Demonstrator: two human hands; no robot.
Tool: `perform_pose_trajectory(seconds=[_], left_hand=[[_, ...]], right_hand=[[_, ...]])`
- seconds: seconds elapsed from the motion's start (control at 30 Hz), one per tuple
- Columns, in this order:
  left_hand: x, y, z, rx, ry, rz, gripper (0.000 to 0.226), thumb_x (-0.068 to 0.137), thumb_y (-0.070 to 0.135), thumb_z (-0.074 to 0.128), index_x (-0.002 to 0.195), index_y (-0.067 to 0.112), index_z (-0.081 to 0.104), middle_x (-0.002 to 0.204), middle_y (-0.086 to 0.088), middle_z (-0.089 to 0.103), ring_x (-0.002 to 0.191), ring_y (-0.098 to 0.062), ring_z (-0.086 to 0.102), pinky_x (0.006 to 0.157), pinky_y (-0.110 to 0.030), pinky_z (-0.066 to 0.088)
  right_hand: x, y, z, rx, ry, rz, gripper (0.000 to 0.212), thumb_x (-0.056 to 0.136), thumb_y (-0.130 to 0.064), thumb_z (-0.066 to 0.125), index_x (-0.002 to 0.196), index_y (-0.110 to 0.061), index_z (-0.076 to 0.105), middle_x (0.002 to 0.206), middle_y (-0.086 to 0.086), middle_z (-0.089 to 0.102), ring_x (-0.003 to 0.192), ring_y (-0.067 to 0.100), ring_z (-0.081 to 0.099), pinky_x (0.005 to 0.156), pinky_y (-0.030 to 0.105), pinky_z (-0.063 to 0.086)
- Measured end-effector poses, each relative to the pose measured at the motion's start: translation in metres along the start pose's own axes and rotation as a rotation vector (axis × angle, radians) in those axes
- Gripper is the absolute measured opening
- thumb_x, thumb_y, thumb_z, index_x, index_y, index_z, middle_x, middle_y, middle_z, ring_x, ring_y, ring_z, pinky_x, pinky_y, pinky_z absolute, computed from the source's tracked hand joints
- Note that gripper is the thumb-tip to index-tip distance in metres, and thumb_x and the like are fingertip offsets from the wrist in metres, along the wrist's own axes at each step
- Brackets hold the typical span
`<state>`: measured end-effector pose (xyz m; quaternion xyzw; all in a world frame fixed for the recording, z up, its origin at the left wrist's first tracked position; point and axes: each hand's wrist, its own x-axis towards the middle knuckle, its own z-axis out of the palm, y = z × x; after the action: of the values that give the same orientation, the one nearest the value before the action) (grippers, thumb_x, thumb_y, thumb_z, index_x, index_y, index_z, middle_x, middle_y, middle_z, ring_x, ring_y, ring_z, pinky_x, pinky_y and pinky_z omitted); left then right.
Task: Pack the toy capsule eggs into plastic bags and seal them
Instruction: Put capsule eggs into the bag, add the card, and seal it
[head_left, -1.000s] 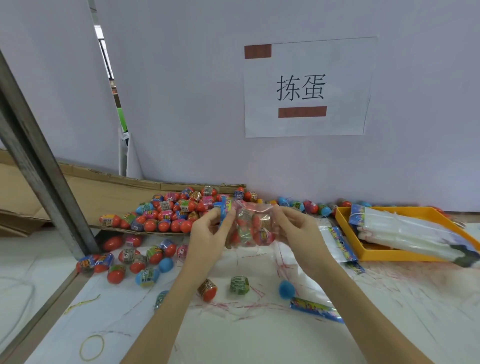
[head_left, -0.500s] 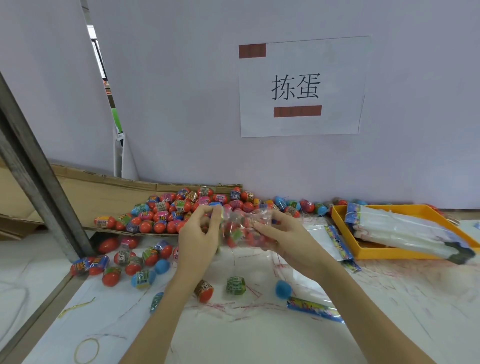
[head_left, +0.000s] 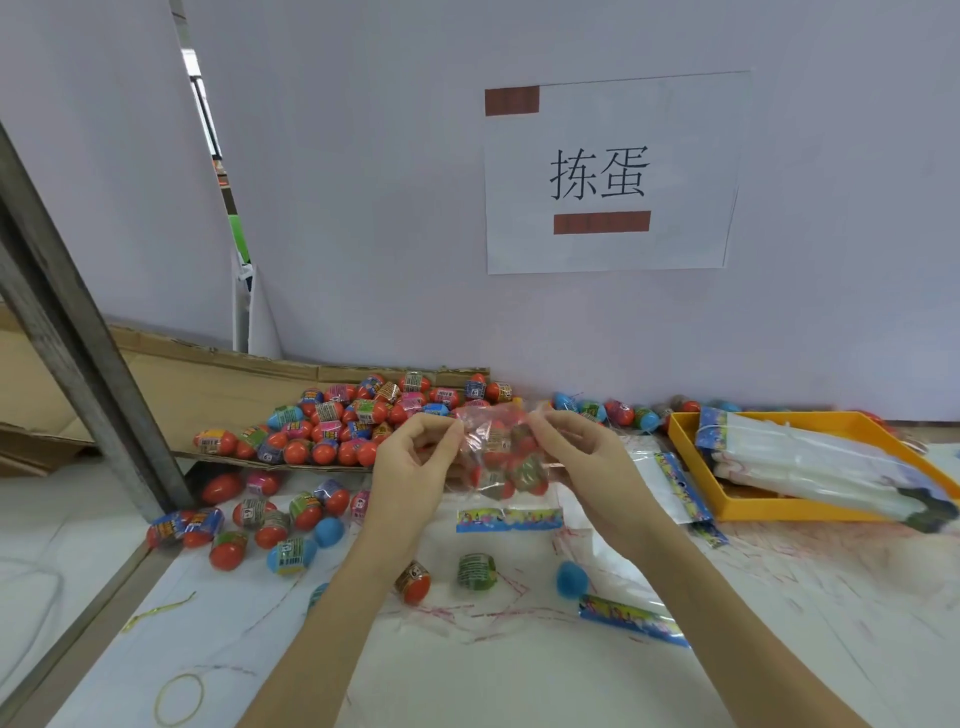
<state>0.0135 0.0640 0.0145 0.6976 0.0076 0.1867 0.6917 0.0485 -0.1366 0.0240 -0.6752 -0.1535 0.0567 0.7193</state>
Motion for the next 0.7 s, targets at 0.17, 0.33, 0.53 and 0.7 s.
perform_pose_trajectory(seconds=[0.17,0.33,0.53,0.7], left_hand=[[0.0025,0.0003,-0.0002,-0.062,0.13,-0.015,0.009,0.103,0.013,0.064,0.107,0.009,0.07,0.088,-0.005,0.076,0.085,-0.022,0.075,0.076,-0.03,0.063],[0.0025,0.0047,0.0002,-0.083,0.05,-0.091,0.037,0.098,0.045,0.063,0.119,0.016,0.069,0.112,-0.015,0.073,0.107,-0.03,0.071,0.098,-0.047,0.057],[0.0006,0.0038,-0.0006,-0.133,-0.09,-0.147,0.022,0.098,0.031,0.07,0.093,0.012,0.08,0.069,0.002,0.072,0.048,-0.001,0.061,0.044,-0.012,0.045],[0.0012,0.0039,-0.0021,-0.129,0.036,-0.101,0.015,0.092,0.032,0.076,0.09,0.018,0.082,0.087,-0.005,0.079,0.079,-0.017,0.075,0.07,-0.028,0.061]], right_hand=[[-0.0008,0.0017,0.0022,-0.14,-0.089,0.098,0.041,0.086,-0.051,0.076,0.123,-0.038,0.065,0.103,-0.022,0.077,0.101,0.0,0.072,0.083,0.022,0.057],[-0.0009,-0.0007,0.0002,-0.036,-0.154,0.062,0.029,0.089,-0.041,0.076,0.118,-0.035,0.074,0.118,-0.003,0.076,0.11,0.018,0.073,0.094,0.034,0.059],[-0.0024,-0.0017,0.0022,-0.018,-0.187,0.126,0.043,0.089,-0.048,0.066,0.113,-0.014,0.077,0.11,0.007,0.078,0.107,0.025,0.074,0.097,0.039,0.058],[-0.0024,0.0004,0.0086,-0.146,0.001,0.034,0.06,0.098,-0.052,0.052,0.094,0.005,0.069,0.087,0.011,0.075,0.086,0.022,0.07,0.094,0.047,0.055]])
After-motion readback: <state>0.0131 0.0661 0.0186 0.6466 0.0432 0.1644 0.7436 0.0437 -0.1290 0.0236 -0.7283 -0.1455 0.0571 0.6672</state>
